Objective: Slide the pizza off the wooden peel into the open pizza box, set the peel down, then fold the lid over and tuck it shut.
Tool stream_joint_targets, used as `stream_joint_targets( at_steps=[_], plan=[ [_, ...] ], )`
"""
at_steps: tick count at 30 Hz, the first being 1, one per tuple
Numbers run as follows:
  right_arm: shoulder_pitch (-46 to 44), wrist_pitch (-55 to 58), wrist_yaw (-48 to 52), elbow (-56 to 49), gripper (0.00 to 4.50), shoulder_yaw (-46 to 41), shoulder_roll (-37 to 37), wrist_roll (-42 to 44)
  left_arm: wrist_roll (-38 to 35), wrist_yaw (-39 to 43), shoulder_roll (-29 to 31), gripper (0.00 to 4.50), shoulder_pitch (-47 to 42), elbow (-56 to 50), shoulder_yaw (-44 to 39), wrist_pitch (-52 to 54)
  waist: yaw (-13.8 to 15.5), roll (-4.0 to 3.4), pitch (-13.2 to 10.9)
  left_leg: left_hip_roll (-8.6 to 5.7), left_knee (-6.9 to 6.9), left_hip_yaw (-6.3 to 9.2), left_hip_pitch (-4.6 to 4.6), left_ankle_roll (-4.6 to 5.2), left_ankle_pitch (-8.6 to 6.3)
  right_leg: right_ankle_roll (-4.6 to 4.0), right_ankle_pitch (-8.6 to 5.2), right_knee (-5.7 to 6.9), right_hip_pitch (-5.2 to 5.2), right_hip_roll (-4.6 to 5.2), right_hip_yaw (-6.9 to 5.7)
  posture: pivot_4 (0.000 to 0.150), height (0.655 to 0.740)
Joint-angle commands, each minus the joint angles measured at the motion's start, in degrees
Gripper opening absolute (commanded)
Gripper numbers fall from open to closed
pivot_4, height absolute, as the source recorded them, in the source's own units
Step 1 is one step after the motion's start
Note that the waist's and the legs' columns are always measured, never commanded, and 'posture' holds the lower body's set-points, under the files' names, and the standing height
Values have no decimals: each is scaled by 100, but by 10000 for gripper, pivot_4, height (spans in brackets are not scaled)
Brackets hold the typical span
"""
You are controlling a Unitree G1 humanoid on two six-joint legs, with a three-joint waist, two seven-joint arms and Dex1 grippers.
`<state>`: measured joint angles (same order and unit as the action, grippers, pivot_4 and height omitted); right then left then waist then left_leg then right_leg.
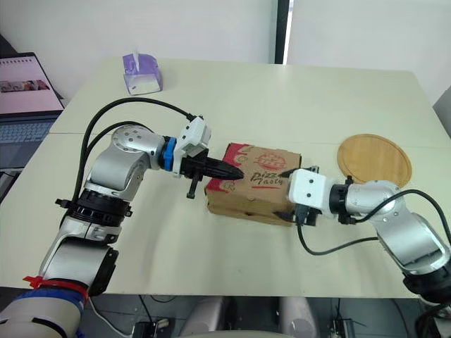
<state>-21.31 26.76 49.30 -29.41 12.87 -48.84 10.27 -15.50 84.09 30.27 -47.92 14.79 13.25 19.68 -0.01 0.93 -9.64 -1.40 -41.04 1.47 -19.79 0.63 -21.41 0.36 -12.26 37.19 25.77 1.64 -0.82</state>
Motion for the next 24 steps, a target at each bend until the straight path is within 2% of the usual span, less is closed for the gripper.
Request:
stream_joint_targets(
  at_steps=[1, 24],
  plan=[
    [-171, -73, -85, 12, 43521, -197, 81, -74, -56, 37, 74, 90, -4, -251, -16, 20, 0, 0, 0, 0, 0, 1, 0, 0, 0, 0, 0, 0, 0, 0, 0, 1500, 7251],
    [334, -314, -352, -95, 43521, -116, 332, -767, 201, 60, 248, 90, 381, -166, 212, -192, 0, -1, 1, -1, -3, -2, 1, 0, 0, 0, 0, 4, 0, 0, 1, 1500, 7251]
  ],
)
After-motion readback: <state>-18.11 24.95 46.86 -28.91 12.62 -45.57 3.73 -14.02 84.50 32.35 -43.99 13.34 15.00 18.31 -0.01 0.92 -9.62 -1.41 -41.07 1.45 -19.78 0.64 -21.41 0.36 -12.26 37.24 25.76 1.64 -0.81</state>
